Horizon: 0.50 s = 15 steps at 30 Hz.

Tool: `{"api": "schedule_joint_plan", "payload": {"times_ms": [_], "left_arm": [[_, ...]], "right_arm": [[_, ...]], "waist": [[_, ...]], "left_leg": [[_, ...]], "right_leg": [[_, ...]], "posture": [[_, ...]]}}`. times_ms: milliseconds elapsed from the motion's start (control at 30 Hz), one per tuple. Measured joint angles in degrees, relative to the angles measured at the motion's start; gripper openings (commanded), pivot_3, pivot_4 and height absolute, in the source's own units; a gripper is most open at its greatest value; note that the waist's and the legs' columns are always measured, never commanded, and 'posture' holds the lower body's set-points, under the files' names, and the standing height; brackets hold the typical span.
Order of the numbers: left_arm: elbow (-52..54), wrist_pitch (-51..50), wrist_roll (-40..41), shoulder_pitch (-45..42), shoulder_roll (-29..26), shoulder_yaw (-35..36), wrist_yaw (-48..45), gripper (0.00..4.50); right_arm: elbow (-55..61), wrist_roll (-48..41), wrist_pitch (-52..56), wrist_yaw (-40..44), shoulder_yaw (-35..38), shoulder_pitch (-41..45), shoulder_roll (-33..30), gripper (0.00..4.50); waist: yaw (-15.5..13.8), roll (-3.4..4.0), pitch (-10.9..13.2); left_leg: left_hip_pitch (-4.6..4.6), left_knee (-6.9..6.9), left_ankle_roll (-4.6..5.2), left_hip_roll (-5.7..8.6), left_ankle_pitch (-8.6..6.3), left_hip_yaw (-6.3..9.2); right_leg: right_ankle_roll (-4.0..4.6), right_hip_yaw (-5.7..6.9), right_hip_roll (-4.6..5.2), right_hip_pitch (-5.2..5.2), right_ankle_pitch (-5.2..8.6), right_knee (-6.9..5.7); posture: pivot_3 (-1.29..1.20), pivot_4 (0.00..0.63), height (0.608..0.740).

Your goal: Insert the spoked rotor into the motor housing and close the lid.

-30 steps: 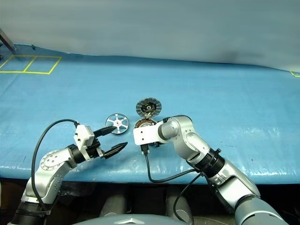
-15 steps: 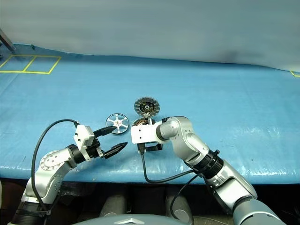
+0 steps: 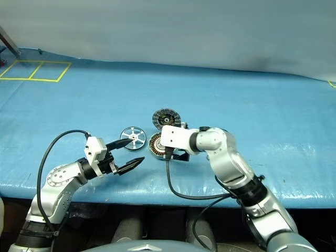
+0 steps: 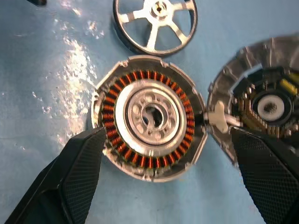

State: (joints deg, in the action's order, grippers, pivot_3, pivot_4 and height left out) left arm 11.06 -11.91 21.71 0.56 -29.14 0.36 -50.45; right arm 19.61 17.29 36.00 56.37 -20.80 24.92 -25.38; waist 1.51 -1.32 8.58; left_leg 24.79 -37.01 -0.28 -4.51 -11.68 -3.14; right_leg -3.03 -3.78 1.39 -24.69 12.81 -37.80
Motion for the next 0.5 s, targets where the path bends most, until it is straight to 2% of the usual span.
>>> {"api": "schedule_joint_plan", "payload": {"times_ms": [300,500], "left_arm": [[-1.7,-0.6,2.3,-1.2,-0.1,-0.1,-3.0,4.5],[-3.7,-1.1,3.6,-2.4,0.2,-0.1,-4.5,4.5]], "right_arm": [[8.7,-9.6,5.7,-9.7,16.3,-11.4,2.1,4.46],[8.9,-12.6,4.8,-20.6,23.2,-16.8,8.5,4.46]], "waist": [[0.2,0.0,0.0],[0.2,0.0,0.0]], "left_leg": [[-0.06,-0.03,0.0,0.0,0.0,0.03],[-0.04,-0.03,0.0,0.0,0.0,0.04]], "right_leg": [[-0.24,0.0,-0.01,0.04,0.13,0.0],[-0.24,-0.01,-0.01,0.05,0.14,0.0]], "posture": [[0.0,0.15,0.74],[0.0,0.15,0.74]]}}
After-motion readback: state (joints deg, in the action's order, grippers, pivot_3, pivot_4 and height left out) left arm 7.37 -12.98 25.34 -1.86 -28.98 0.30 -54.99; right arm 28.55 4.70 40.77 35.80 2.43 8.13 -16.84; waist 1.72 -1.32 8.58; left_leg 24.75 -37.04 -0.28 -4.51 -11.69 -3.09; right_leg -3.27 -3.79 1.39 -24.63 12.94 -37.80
